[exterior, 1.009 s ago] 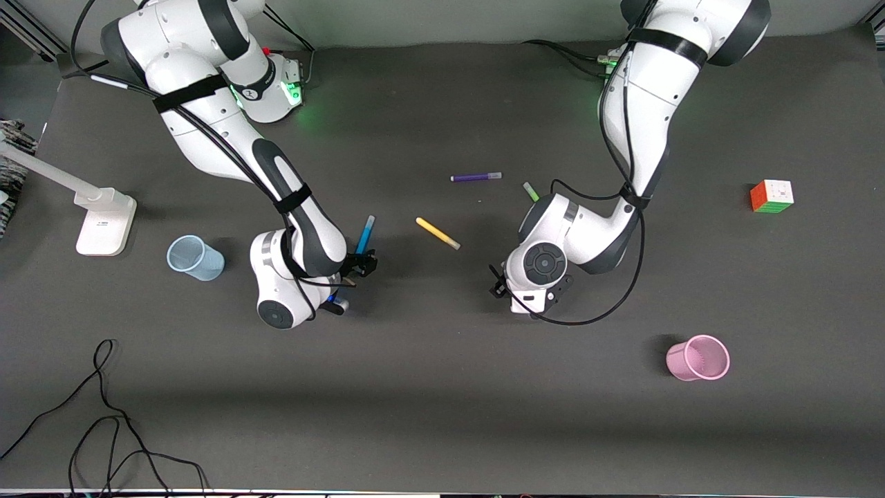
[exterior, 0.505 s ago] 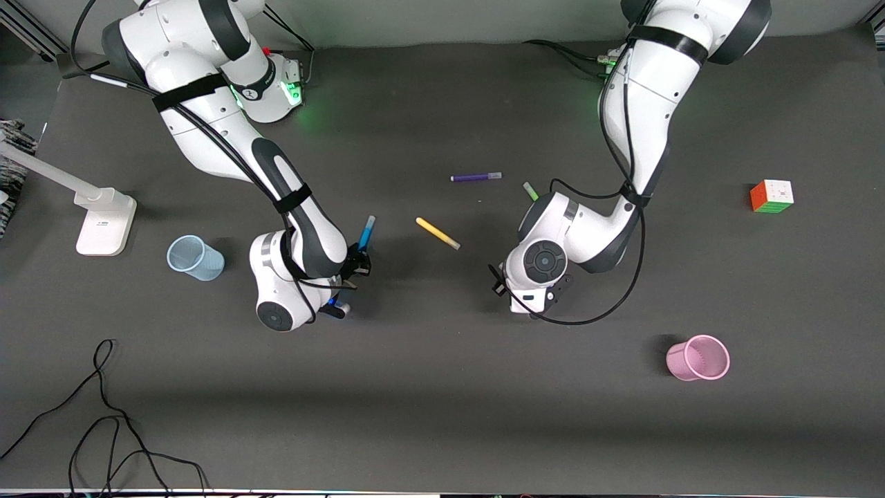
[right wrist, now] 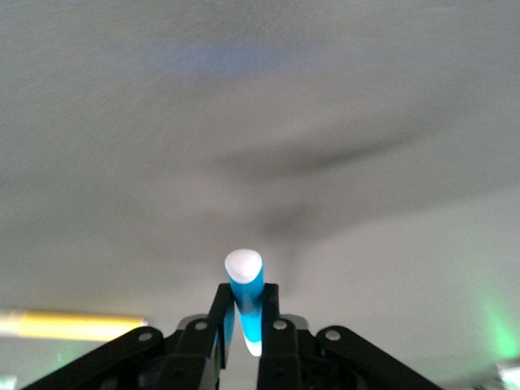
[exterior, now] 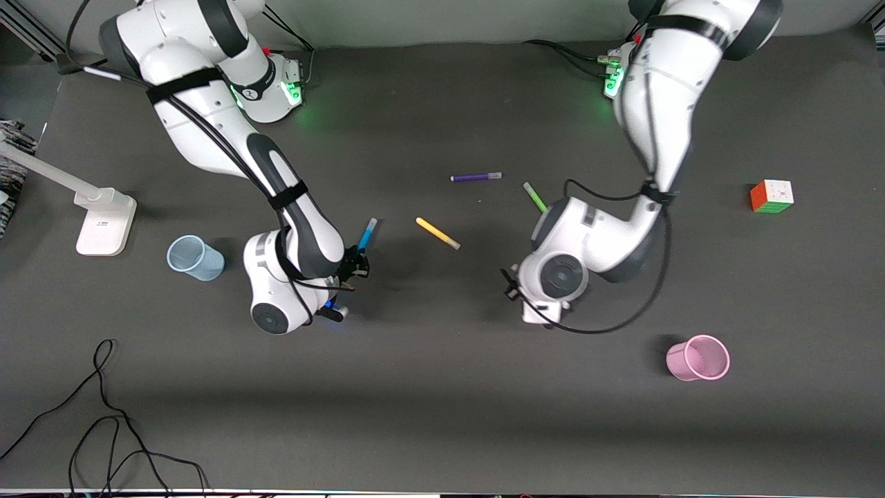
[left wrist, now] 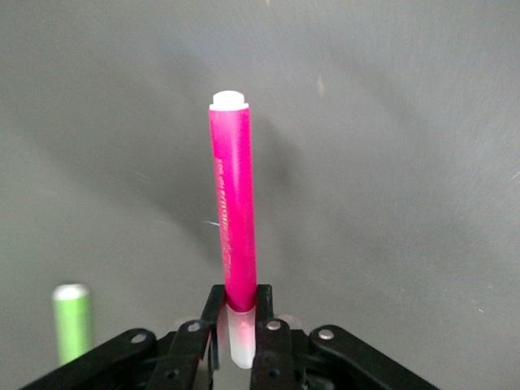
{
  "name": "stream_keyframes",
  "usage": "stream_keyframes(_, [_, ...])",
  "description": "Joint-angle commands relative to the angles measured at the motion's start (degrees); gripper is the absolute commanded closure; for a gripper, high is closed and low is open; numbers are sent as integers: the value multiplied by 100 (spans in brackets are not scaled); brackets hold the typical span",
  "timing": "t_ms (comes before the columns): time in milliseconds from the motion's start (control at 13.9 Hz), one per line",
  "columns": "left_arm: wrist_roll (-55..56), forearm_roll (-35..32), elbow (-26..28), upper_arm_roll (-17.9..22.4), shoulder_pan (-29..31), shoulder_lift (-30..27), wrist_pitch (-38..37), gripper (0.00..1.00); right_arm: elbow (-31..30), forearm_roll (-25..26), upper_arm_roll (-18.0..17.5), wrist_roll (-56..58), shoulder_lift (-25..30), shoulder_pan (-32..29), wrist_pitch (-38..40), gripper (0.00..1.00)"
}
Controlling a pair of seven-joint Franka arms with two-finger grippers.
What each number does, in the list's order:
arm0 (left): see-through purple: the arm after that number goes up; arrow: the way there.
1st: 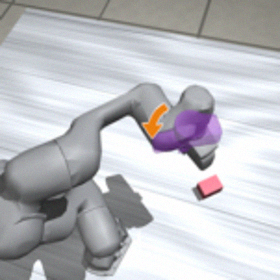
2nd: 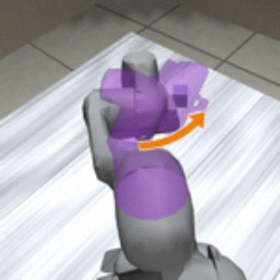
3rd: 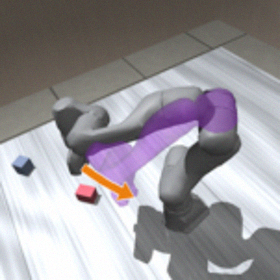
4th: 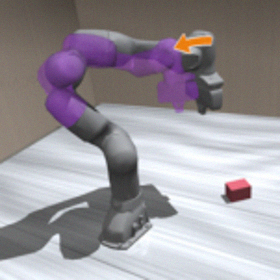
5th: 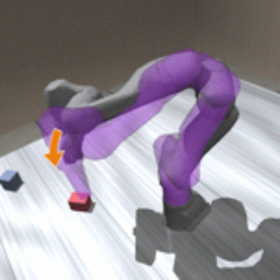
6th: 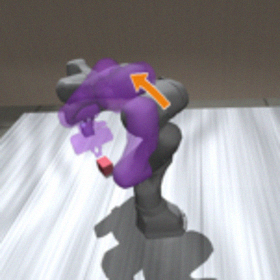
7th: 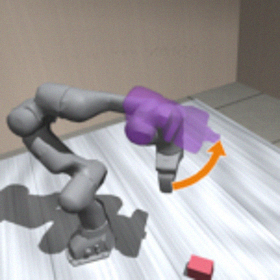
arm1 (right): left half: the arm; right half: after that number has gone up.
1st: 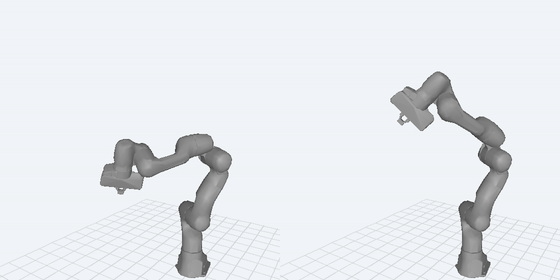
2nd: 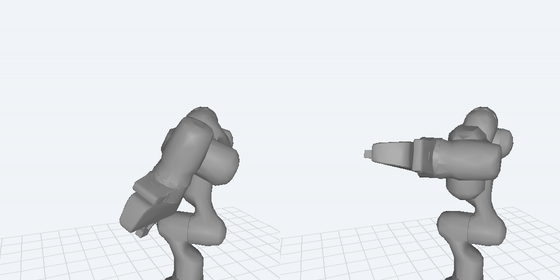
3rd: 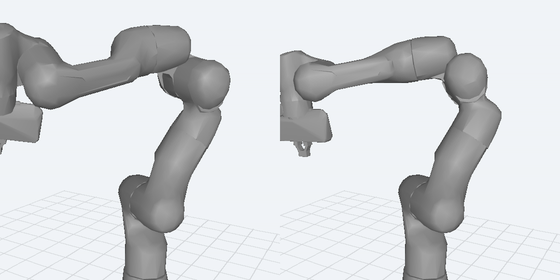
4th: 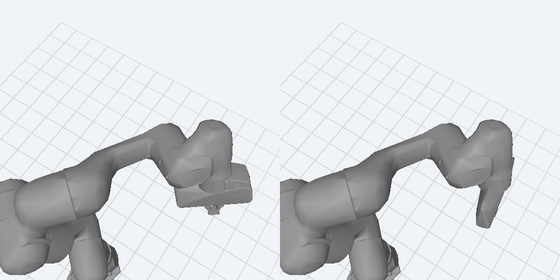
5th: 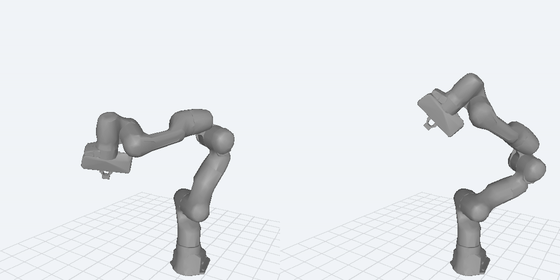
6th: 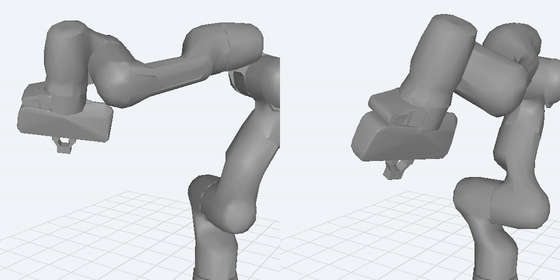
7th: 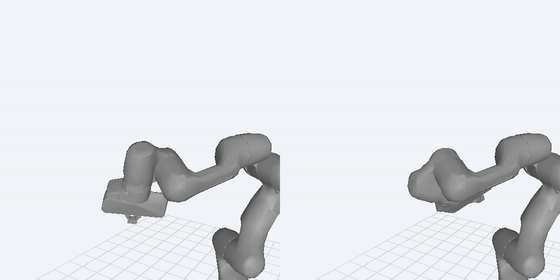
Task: Place pink and blue markers in matching cups
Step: 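Carry the blue marker to the blue cup while the left gripper carries pink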
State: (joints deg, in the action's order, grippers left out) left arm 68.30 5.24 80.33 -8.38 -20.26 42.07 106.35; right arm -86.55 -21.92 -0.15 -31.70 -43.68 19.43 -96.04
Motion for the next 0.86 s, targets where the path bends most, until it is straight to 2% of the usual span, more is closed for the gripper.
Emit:
stream_keyframes(0, [-920,388,-946,-128,723,-111,-1499,100,7,704,76,-135,1007,26,507,100])
stream_keyframes(144, [-1562,819,-1561,-146,1355,-85,-2352,100,-177,1205,103,-91,1632,26,481,100])
stream_keyframes(216, [-1939,1117,-1703,-137,1697,-68,-2634,100,-195,1564,103,5,1844,34,481,100])
stream_keyframes(360, [-2582,1558,-1740,-146,2392,-59,-2970,100,-422,2276,111,338,2266,26,333,100])
stream_keyframes(505, [-3074,1917,-1766,-172,2972,-6,-3068,100,-922,2559,479,776,2687,-9,-18,100])
stream_keyframes(577, [-3303,2276,-1792,-164,3228,90,-2998,100,-1395,2743,707,1301,3064,-9,-438,100])
stream_keyframes(793, [-3569,3226,-2240,-181,3896,730,-3032,100,-3257,3314,1392,2673,4304,-9,-2466,100])
